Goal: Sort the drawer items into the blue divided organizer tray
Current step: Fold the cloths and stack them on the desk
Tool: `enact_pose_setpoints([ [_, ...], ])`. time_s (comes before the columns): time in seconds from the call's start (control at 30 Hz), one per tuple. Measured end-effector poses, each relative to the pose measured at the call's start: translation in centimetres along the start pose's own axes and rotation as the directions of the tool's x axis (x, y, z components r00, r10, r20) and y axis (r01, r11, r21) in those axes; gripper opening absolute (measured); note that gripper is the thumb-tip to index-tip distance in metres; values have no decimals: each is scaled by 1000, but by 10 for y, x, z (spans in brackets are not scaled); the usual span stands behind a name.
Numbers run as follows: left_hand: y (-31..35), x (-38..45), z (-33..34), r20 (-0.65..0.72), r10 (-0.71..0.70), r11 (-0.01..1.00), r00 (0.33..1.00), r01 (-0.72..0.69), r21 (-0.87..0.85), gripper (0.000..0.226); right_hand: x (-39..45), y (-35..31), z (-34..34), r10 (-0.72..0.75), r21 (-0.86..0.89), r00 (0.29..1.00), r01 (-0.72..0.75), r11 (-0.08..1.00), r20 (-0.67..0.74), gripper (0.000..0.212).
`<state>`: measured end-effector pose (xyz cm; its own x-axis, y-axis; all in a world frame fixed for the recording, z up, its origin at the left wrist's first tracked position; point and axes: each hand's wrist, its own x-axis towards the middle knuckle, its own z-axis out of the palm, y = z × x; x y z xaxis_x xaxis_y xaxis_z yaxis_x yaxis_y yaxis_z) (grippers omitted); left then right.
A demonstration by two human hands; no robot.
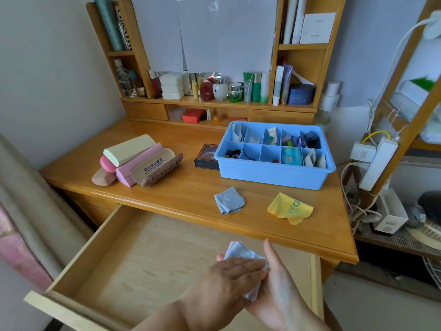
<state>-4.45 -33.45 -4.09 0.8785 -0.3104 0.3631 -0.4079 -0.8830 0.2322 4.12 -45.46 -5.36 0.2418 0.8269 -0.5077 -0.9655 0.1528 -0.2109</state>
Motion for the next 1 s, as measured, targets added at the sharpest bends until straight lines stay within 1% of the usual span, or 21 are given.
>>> enact_pose_setpoints([
  [0.03, 0, -1, 1, 53, 0, 1000, 999, -1, 24, 42, 1, 1, 0, -1, -4, 1000, 1, 1000, -7, 68],
  [0.07, 0, -3, 1, 97, -4, 1000, 995, 6, -22, 51, 2, 2, 0, -9, -5, 1000, 9, 1000, -23, 59],
  [0.1, 1, -5, -1, 119, -29, 992, 992, 43, -118, 57, 3, 3, 0, -18, -6, 999, 18, 1000, -37, 53],
  [0.13, 1, -5, -4, 95, -83, 974, 992, 101, -204, 56, 3, 4, 2, -32, -9, 999, 31, 999, -38, 49],
  [0.17, 0, -5, -5, 21, -184, 950, 983, 183, -253, 48, 4, 5, 4, -57, -12, 998, 57, 998, -27, 45],
  [0.2, -2, -6, -5, -81, -298, 927, 951, 268, -261, 38, 4, 4, 6, -101, -12, 995, 101, 995, -16, 42],
  [0.23, -5, -4, -5, -169, -390, 904, 905, 341, -259, 30, 5, 4, 8, -154, -10, 988, 154, 988, -12, 40],
  [0.27, -8, -2, -4, -224, -466, 879, 856, 417, -232, 25, 6, 3, 9, -206, -16, 978, 206, 978, -10, 38],
  [0.3, -9, 1, -4, -226, -548, 834, 806, 502, -230, 22, 7, 2, 11, -247, -31, 969, 246, 969, -3, 36],
  [0.37, -9, 9, -4, -160, -690, 714, 706, 627, -312, 17, 8, 3, 15, -284, -48, 958, 285, 957, 26, 33],
  [0.43, -11, 17, -5, -112, -780, 600, 616, 684, -415, 17, 8, 4, 17, -291, -50, 955, 293, 955, 49, 35],
  [0.47, -12, 20, -5, -93, -807, 558, 583, 701, -445, 17, 8, 4, 18, -293, -45, 954, 296, 954, 60, 38],
  [0.5, -12, 23, -5, -75, -821, 534, 566, 715, -450, 17, 8, 5, 17, -296, -31, 953, 298, 954, 69, 40],
  [0.6, -11, 28, -8, -68, -820, 536, 568, 722, -438, 17, 5, 5, 20, -308, -7, 947, 310, 951, 92, 42],
  [0.7, -9, 30, -10, -99, -814, 548, 573, 700, -458, 14, 3, 3, 20, -325, -2, 940, 327, 945, 100, 38],
  [0.77, -7, 29, -13, -129, -798, 575, 589, 680, -455, 13, 3, 3, 21, -319, 8, 942, 320, 947, 104, 38],
  [0.8, -7, 28, -15, -144, -776, 604, 614, 658, -450, 16, 1, 3, 22, -312, 8, 942, 313, 950, 128, 39],
  [0.9, -3, 28, -25, -175, -673, 712, 718, 566, -415, 26, -2, 2, 25, -304, -11, 930, 313, 950, 208, 42],
  [0.97, -1, 29, -30, -173, -627, 739, 760, 510, -439, 29, 0, 3, 22, -315, 19, 933, 317, 948, 177, 42],
  [1.0, 0, 30, -32, -168, -627, 721, 760, 486, -494, 30, 2, 3, 18, -311, 49, 941, 307, 950, 136, 44],
])
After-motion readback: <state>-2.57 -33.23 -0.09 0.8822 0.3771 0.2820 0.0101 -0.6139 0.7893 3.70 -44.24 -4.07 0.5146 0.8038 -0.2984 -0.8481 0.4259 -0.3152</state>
